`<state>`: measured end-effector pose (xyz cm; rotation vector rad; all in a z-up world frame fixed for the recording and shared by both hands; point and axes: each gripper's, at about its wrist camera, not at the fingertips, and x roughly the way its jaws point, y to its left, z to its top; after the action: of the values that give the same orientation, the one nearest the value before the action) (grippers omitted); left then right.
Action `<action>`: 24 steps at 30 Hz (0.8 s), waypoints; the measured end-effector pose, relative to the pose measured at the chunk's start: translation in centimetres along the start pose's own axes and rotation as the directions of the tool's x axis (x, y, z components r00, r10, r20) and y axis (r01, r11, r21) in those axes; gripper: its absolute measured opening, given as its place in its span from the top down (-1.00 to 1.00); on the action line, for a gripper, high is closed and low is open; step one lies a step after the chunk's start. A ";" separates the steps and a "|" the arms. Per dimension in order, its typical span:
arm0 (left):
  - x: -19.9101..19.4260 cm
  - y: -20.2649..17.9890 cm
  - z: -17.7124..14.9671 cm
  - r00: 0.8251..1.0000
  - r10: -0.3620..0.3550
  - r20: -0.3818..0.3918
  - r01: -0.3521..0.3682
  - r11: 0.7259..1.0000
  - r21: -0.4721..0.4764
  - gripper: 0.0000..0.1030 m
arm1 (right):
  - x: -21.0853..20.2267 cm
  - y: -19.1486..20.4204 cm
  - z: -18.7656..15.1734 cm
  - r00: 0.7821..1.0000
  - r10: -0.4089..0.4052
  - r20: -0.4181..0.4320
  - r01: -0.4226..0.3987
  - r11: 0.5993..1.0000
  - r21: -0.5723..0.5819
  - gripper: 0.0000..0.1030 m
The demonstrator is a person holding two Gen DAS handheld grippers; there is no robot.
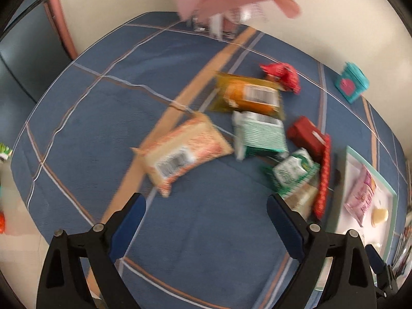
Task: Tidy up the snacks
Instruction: 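Move both tools back toward the remaining snacks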
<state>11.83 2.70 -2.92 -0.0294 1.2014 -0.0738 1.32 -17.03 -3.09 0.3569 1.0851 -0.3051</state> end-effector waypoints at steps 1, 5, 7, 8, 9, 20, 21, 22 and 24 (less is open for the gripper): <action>0.0 0.4 0.1 1.000 0.003 0.000 -0.003 1.000 -0.009 -0.85 | 0.1 0.5 0.0 1.000 0.004 0.002 -0.004 1.000 -0.008 -1.00; 0.2 3.1 0.6 1.000 0.018 -0.002 -0.018 0.998 -0.062 -0.85 | 0.1 2.2 0.0 1.000 0.007 0.017 -0.006 0.999 -0.032 -1.00; 0.3 4.1 0.8 1.000 0.020 -0.003 -0.020 0.997 -0.080 -0.85 | 0.1 2.7 0.0 0.999 -0.018 0.027 0.020 0.999 -0.047 -1.00; 0.4 4.6 0.9 1.000 0.022 -0.005 -0.022 0.996 -0.090 -0.85 | 0.0 2.9 0.1 0.999 -0.023 0.038 0.025 0.998 -0.053 -1.00; 0.5 5.0 0.9 1.000 0.022 -0.006 -0.022 0.995 -0.094 -0.85 | -0.2 3.0 0.2 0.999 -0.015 0.046 0.017 0.998 -0.053 -1.00; 1.4 4.7 1.5 0.999 0.019 -0.028 -0.020 0.997 -0.068 -0.85 | 0.3 4.5 1.3 0.994 0.095 0.047 -0.091 0.993 -0.081 -1.00; 1.5 4.6 1.6 0.999 0.021 -0.030 -0.022 0.998 -0.058 -0.85 | 0.5 4.6 1.3 0.994 0.106 0.040 -0.102 0.991 -0.086 -1.00; 1.7 4.3 1.7 0.999 0.023 -0.033 -0.024 0.999 -0.043 -0.85 | 0.7 4.8 1.4 0.993 0.115 0.032 -0.112 0.990 -0.090 -1.00; 1.9 4.0 2.0 0.999 0.026 -0.037 -0.027 0.999 -0.023 -0.85 | 1.3 5.3 1.4 0.992 0.124 0.014 -0.122 0.987 -0.104 -0.99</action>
<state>14.54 6.47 -4.26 -0.0326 1.2391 -0.0375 5.16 -12.93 -2.93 0.3265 1.0494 -0.1425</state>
